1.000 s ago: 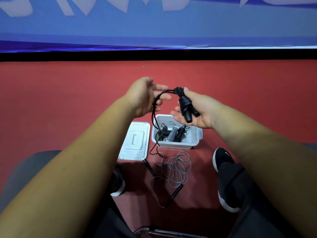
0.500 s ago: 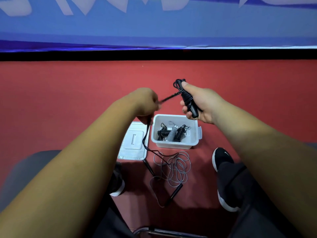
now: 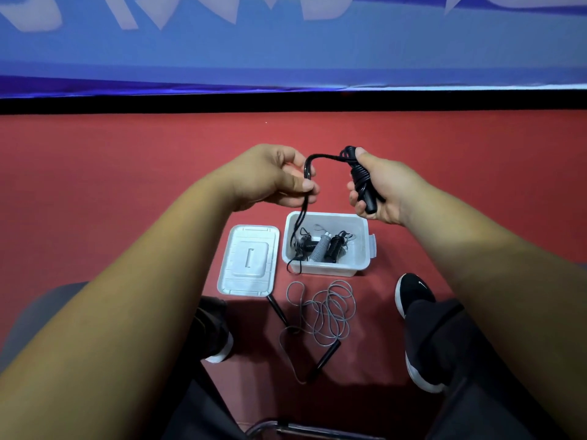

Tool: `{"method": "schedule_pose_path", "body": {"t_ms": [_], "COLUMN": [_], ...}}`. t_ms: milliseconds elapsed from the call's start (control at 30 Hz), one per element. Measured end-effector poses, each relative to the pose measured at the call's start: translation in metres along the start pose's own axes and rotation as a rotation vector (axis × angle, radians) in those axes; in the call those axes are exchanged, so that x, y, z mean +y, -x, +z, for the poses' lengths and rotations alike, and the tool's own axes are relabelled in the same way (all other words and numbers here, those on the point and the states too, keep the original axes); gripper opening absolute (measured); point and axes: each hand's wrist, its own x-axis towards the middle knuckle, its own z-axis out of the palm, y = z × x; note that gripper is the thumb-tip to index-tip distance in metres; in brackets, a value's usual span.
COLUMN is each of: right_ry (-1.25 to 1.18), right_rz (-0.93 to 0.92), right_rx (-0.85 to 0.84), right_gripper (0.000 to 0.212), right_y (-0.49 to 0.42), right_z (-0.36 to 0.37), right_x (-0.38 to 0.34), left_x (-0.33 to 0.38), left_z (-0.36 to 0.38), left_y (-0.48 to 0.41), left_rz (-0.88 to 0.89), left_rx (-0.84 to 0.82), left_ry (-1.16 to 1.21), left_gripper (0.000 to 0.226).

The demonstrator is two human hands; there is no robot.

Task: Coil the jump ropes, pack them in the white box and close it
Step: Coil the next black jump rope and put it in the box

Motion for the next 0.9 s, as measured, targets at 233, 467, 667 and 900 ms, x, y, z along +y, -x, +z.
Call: {"method": "schedule_pose_path", "body": {"t_ms": [233,467,667,900], "right_ry": [0.01,-0.004,-0.019,-0.066], "right_rz": [-0.129,-0.164,-0.203,-0.172], "right_rx": [-0.12,-0.047,-0.033,-0.088], "right_gripper": [0.045,0.043,0.04,0.033], "right_y": [0.009,0.005,0.004,0.008], "right_z": [0.006,0.003,0.002,0.001], "right_x": [-0.007,-0.005,-0.006,-0.012], "left_x": [-0.012,0.0,-0.001,-0.01], "left_z": [0.003,-0.003,-0.005,-0.021], "left_y": [-0.006,-0.004,-0.002,-0.001], "left_rz": [0.077,-0.037,0.043,0.104], "left_rx": [0.621,0.237,0.083,0.185], "left_ry": [-0.844,-0.158,0.055,-0.246], "left_gripper": [0.017,0.02,0.033,0.023]}}
